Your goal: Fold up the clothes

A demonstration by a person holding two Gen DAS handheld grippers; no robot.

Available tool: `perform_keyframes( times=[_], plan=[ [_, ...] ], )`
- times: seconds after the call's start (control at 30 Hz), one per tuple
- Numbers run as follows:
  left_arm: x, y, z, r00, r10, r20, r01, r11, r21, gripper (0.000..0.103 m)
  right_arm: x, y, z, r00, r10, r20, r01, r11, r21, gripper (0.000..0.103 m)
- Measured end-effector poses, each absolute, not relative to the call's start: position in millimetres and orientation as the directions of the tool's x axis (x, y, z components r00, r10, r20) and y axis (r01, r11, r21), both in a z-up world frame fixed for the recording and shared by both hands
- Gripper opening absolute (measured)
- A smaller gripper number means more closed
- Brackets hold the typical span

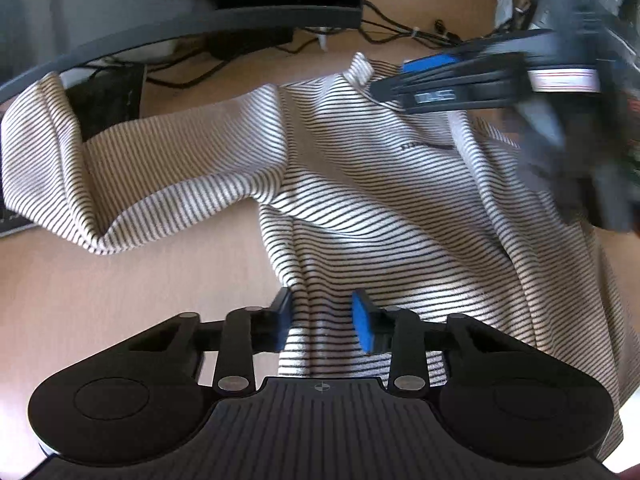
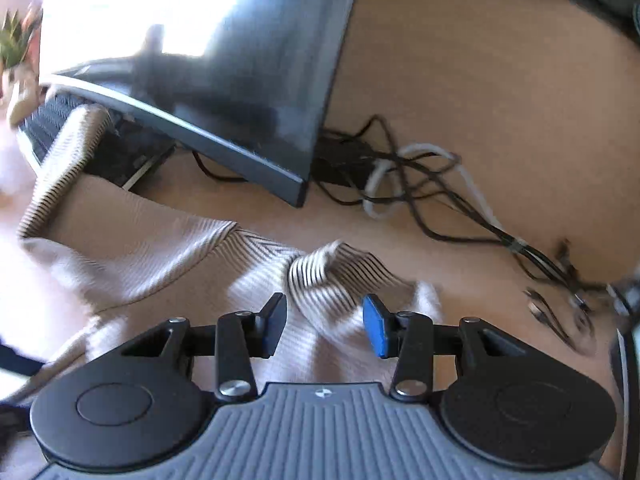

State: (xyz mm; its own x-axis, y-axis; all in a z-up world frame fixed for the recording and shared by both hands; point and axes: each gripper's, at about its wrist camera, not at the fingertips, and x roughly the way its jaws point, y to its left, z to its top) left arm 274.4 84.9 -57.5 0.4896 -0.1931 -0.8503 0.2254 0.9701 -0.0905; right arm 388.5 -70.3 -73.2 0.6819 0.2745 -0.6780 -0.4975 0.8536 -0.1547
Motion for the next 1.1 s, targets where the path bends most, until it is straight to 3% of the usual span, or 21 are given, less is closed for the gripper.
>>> perform_keyframes(
  times=[0.03,0.07,0.1,0.3,0.37,0.57,0.63,0.7,0.73,0.77,0.87,0.97,1.1],
  plan=[
    [273,86,-57,0.491,-0.191,-0.850,0.218,0.972,-0.092,0.032,399,-67,-81,0.657,0.286,-0.697,-0.520,0.842,-0.144,0.042],
    [272,84,-58,0.492,-0.186,-0.850,0.214,0.973,-0.090,0.032,408,-64,-88,0.633,0.297,-0.715,-0.542,0.830,-0.135,0.028],
    [270,84,-57,0.491,-0.186,-0.851,0.213,0.973,-0.090,0.032,411,-63,-90,0.622,0.300,-0.724,-0.560,0.816,-0.144,0.007],
    [256,86,-59,0.493,-0.195,-0.848,0.217,0.971,-0.097,0.031,421,-67,-71,0.736,0.226,-0.638,-0.544,0.759,-0.358,0.000],
    [253,86,-58,0.496,-0.191,-0.847,0.214,0.972,-0.094,0.031,431,-67,-76,0.772,0.178,-0.611,-0.518,0.733,-0.442,0.000],
    [251,91,-55,0.498,-0.209,-0.842,0.206,0.971,-0.119,0.034,426,-99,-56,0.764,0.187,-0.618,-0.458,0.832,-0.313,0.001],
    [251,95,-47,0.511,-0.227,-0.829,0.203,0.969,-0.140,0.036,400,-116,-39,0.763,0.201,-0.614,-0.427,0.870,-0.246,0.009],
    [252,99,-40,0.524,-0.245,-0.816,0.201,0.966,-0.162,0.043,368,-135,-29,0.749,0.210,-0.628,-0.397,0.901,-0.173,0.035],
    [252,97,-32,0.544,-0.268,-0.795,0.217,0.960,-0.176,0.052,351,-141,-28,0.733,0.209,-0.647,-0.380,0.915,-0.135,0.039],
    [255,94,-26,0.555,-0.308,-0.773,0.242,0.949,-0.204,0.061,335,-147,-29,0.715,0.210,-0.667,-0.361,0.928,-0.095,0.041],
    [262,83,-21,0.545,-0.423,-0.724,0.312,0.904,-0.293,0.073,286,-154,-38,0.649,0.219,-0.729,-0.289,0.957,0.030,0.041],
    [267,67,-36,0.487,-0.477,-0.732,0.356,0.873,-0.332,0.074,248,-145,-49,0.611,0.207,-0.764,-0.224,0.971,0.084,0.041],
    [272,58,-60,0.417,-0.498,-0.760,0.351,0.860,-0.371,0.076,223,-117,-69,0.578,0.125,-0.806,-0.241,0.970,-0.022,0.041]
  ],
)
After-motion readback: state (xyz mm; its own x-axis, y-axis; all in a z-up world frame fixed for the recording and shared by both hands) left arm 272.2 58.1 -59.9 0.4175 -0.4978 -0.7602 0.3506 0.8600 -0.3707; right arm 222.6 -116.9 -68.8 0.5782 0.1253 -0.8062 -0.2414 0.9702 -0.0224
